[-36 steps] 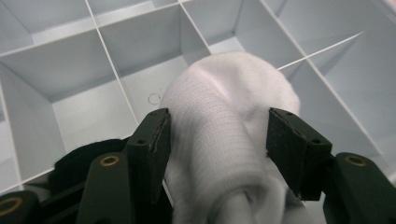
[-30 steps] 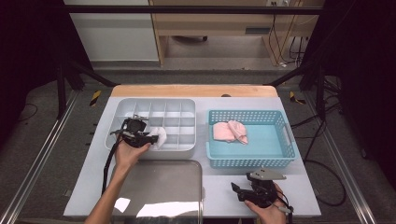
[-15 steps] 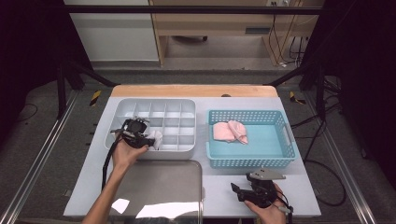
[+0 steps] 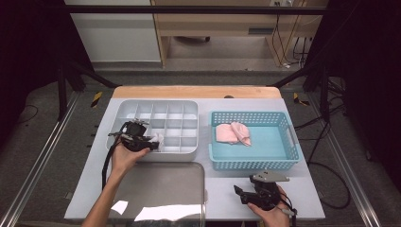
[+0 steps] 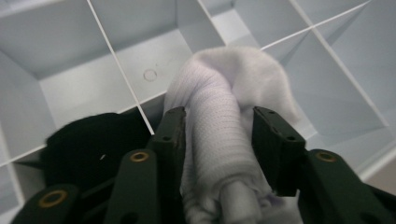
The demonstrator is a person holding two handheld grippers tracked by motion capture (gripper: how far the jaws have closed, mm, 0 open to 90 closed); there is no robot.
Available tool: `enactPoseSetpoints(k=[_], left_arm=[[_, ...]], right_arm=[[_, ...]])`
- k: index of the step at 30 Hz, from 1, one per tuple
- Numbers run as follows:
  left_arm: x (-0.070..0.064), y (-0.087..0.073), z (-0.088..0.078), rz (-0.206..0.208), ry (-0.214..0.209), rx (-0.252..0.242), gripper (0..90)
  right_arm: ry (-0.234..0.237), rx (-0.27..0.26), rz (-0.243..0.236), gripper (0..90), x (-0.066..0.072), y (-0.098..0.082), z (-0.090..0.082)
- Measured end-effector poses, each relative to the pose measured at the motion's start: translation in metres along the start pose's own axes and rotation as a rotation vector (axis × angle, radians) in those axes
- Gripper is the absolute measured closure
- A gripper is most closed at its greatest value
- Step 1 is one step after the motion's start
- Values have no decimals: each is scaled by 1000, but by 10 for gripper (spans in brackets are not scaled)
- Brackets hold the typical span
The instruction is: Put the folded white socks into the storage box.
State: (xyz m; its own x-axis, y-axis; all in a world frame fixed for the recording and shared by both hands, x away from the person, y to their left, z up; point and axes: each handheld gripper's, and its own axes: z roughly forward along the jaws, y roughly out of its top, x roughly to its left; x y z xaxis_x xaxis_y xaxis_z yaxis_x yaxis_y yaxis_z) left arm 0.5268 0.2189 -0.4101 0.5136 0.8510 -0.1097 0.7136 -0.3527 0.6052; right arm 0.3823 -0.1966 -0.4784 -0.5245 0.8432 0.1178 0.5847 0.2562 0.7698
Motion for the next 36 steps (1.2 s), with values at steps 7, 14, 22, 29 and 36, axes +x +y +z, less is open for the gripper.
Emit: enactPoseSetpoints(k=[7,14,22,29,36], left_arm=[[-1,-7,-5,-6,15,-22,693],[2,-7,6,-15,22,35,738],[1,-7,2,-3,6,2,685],[-7,3,-2,25,-5,-93,522],[-7,3,16,7,48,-36,656]], right_arm=[[-1,1,8,280,0,0,-1],[2,5,-4,281,1,-1,1],[8,8,3,280,2,0,2],[10,3,1,281,1,0,1],[10,5,0,281,0,0,1]])
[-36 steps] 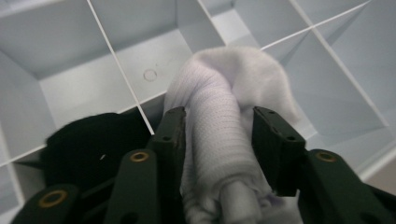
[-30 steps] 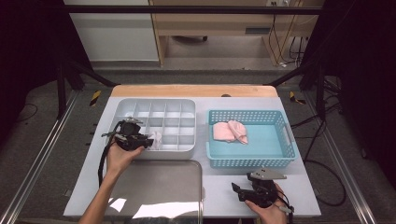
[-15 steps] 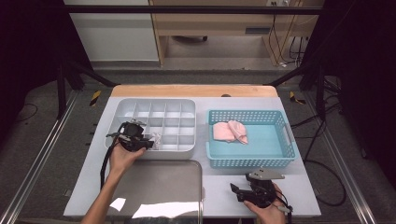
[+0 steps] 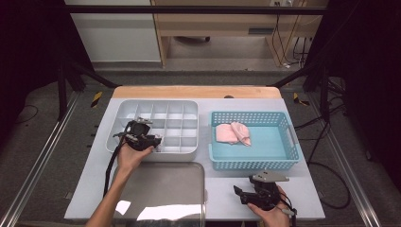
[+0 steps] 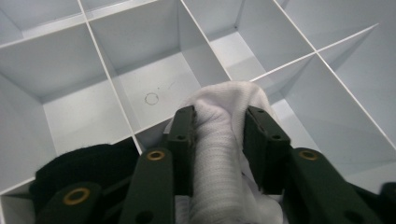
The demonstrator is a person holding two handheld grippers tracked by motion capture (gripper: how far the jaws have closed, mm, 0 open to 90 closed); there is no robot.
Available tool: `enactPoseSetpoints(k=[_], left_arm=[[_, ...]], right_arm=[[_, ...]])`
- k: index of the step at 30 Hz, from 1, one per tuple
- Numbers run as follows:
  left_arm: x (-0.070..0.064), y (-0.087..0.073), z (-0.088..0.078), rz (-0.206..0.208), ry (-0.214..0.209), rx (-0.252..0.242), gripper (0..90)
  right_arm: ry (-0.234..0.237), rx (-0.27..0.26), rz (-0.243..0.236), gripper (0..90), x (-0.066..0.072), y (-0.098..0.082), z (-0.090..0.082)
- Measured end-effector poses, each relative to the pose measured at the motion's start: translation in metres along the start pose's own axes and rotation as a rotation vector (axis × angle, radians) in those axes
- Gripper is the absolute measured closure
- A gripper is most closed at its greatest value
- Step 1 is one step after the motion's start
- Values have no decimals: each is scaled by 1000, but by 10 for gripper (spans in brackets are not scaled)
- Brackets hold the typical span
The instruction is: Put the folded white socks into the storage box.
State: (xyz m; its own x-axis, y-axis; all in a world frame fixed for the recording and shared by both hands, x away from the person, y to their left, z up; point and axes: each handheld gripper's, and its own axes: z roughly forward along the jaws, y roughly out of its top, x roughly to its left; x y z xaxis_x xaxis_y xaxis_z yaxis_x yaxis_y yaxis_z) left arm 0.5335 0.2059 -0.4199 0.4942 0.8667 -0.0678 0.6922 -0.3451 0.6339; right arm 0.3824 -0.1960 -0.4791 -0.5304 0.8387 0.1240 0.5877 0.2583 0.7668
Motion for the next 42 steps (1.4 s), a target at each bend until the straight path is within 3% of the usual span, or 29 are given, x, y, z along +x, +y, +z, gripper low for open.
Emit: enactPoseSetpoints(k=[2,5,7,13,15,17,18,20,22,24,26,32,36,42], left_arm=[[-1,-1,1,6,5,15,697],[-3,0,9,19,11,77,738],[-2,1,10,-2,-2,90,750],[0,3,10,-6,-20,108,743],[1,1,9,-1,-19,87,722],[2,0,8,-3,-14,73,642],[5,-4,4,-15,-10,39,574],[9,-7,-6,-20,-38,-8,534],[11,-10,-15,-24,-32,-43,556],[11,-15,-23,-25,-34,-62,644],[9,-16,-22,-10,-44,-48,726],[2,-16,-10,22,10,-7,824],[3,-15,-10,27,9,-15,825],[2,-23,-33,19,-11,-141,696]], right_arm=[[1,1,0,280,0,0,0],[2,5,1,281,1,1,1],[5,3,1,280,2,1,1],[8,3,3,280,2,1,1],[7,2,-2,280,2,1,1],[6,0,-2,278,2,2,1],[4,-1,-3,277,2,2,0],[4,-2,1,276,1,1,0],[3,1,6,276,0,1,0],[3,0,2,276,1,1,0],[5,-2,-1,276,1,2,1],[4,-3,1,277,2,2,0],[7,-10,2,279,2,3,-2],[14,-32,2,279,3,7,-5]])
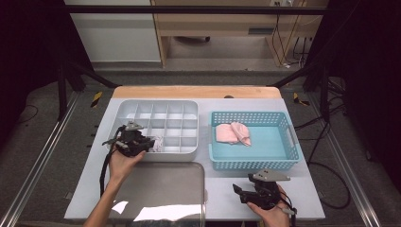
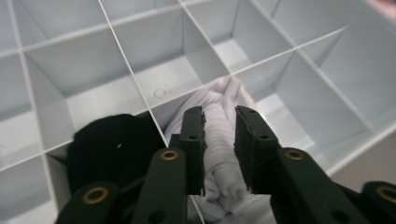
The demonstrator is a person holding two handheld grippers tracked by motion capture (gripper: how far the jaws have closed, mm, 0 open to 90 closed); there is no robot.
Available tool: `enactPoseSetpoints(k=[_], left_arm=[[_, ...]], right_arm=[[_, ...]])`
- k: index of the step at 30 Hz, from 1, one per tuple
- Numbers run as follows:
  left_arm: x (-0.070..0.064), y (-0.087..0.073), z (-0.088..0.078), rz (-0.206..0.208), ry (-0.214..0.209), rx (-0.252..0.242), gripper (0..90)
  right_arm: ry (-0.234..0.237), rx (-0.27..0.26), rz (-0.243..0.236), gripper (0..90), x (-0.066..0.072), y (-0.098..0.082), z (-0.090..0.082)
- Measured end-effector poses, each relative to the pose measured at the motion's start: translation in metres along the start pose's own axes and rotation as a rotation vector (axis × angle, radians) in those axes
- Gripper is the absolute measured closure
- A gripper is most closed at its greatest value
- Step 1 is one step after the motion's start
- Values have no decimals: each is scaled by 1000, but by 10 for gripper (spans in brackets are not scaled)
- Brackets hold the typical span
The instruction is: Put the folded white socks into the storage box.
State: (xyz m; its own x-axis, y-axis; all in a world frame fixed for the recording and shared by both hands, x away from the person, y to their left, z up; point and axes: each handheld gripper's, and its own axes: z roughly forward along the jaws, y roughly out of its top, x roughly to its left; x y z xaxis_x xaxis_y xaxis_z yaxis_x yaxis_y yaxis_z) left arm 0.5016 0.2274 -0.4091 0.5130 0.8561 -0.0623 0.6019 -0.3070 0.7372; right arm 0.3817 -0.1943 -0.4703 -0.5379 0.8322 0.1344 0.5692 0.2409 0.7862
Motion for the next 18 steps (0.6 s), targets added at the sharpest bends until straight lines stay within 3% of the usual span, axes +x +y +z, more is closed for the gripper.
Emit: enactPoseSetpoints(k=[3,7,18], left_arm=[[-3,-5,-18,-8,-5,-83,614],[-7,-15,-34,-18,-7,-149,533],[-26,-42,-57,-21,-13,-242,430]], right_arm=[[0,-21,13,278,0,3,-4],[-4,-57,22,279,-1,6,-10],[-21,-109,33,279,-6,17,-23]])
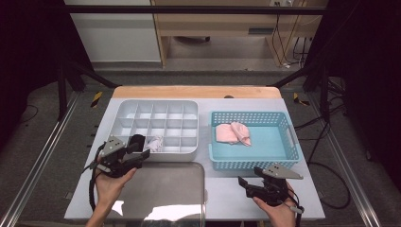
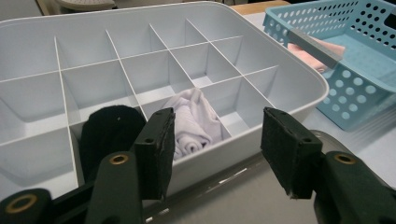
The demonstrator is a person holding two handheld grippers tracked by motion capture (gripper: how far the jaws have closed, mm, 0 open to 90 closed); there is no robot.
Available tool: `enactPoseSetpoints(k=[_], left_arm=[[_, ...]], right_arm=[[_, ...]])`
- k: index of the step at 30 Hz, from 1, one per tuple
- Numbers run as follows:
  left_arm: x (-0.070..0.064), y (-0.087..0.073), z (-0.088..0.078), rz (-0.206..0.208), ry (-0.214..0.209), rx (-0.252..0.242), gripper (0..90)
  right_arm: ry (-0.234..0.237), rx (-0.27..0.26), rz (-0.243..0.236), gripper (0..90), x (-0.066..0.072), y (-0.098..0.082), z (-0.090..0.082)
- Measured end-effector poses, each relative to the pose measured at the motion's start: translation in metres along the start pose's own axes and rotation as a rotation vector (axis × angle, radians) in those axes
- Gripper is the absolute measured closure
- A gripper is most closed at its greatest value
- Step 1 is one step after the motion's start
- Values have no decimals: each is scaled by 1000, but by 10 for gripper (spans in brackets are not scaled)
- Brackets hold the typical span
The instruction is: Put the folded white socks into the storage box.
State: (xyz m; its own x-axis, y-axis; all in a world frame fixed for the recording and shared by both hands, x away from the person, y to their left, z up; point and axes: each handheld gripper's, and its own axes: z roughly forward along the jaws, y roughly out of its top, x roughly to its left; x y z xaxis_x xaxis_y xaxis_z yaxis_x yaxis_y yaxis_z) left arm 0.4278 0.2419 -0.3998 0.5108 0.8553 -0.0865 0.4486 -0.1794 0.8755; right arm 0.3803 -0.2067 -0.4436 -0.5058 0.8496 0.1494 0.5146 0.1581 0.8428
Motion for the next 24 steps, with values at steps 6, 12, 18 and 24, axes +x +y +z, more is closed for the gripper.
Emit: enactPoseSetpoints(k=[6,12,18,24], left_arm=[[-9,-17,-7,3,1,-10,366],[-14,-33,-11,22,-14,-20,365],[-13,-45,-13,16,-36,-17,378],[-5,-57,-14,-18,-38,5,431]], right_arm=[[-17,-47,10,273,-4,11,-9],[-33,-74,16,270,-8,23,-12],[-52,-98,17,271,-11,36,-11],[-60,-113,13,271,-12,50,-7]])
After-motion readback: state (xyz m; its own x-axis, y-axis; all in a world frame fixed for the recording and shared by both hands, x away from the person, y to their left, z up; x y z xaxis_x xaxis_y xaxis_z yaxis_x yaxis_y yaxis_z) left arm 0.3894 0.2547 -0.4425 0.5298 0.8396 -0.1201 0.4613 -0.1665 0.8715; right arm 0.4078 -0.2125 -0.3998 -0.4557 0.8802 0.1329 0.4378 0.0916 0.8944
